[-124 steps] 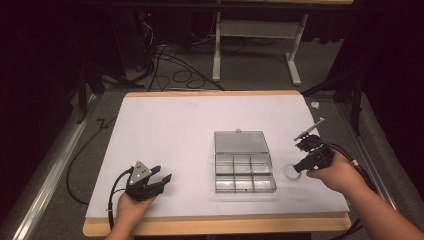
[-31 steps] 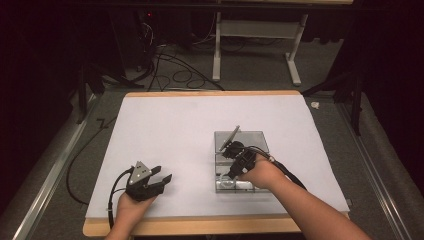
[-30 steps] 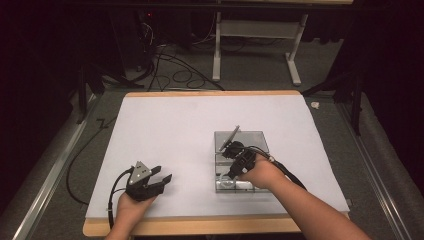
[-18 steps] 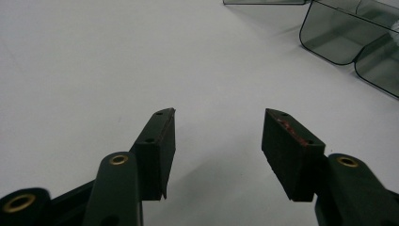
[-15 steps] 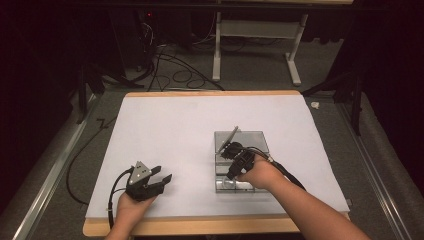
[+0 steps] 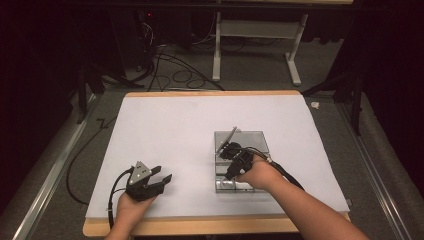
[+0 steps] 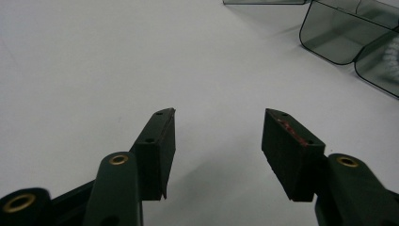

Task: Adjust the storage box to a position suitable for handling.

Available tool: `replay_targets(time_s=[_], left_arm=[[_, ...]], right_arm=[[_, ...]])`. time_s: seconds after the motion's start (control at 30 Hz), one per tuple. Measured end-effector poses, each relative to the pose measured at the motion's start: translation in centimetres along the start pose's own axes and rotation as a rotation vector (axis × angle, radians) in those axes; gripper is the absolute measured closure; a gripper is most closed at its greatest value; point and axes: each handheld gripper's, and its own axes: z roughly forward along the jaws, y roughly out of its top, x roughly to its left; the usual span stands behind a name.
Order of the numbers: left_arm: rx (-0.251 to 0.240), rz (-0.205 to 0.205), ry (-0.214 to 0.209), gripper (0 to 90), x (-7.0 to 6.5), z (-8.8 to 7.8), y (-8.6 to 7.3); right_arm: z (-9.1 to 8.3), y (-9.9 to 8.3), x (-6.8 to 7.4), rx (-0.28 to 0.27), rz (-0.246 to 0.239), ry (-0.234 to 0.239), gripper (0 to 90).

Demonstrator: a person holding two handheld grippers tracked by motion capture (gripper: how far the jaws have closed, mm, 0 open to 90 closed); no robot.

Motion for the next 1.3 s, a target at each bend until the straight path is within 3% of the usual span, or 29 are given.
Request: replay_targets(time_s=[0.2, 0.6, 0.77, 0.87, 1.3], left_arm=[[-0.002, -0.005, -0.001, 45.6, 0.0, 0.0, 0.0], [0.000, 0.000, 0.000, 45.6, 0.0, 0.0, 0.0], [0.000, -0.001, -0.001, 45.6, 0.0, 0.0, 0.0], [0.000, 0.000, 0.000, 45.6, 0.0, 0.0, 0.0], [0.000, 0.002, 0.004, 45.6, 0.0, 0.0, 0.0]], right_arm=[[0.0, 0.1, -0.3, -0.008, 0.005, -0.009, 77.4], [-0.8, -0.5, -0.5, -0.004, 0.023, -0.019, 80.1], [-1.5, -1.3, -1.2, -0.009, 0.046, -0.027, 81.6], [-2.1, -2.6, -2.1, -0.016, 0.081, -0.035, 83.3], [-3.7, -6.4, -4.6, -0.039, 0.143, -0.061, 88.0]])
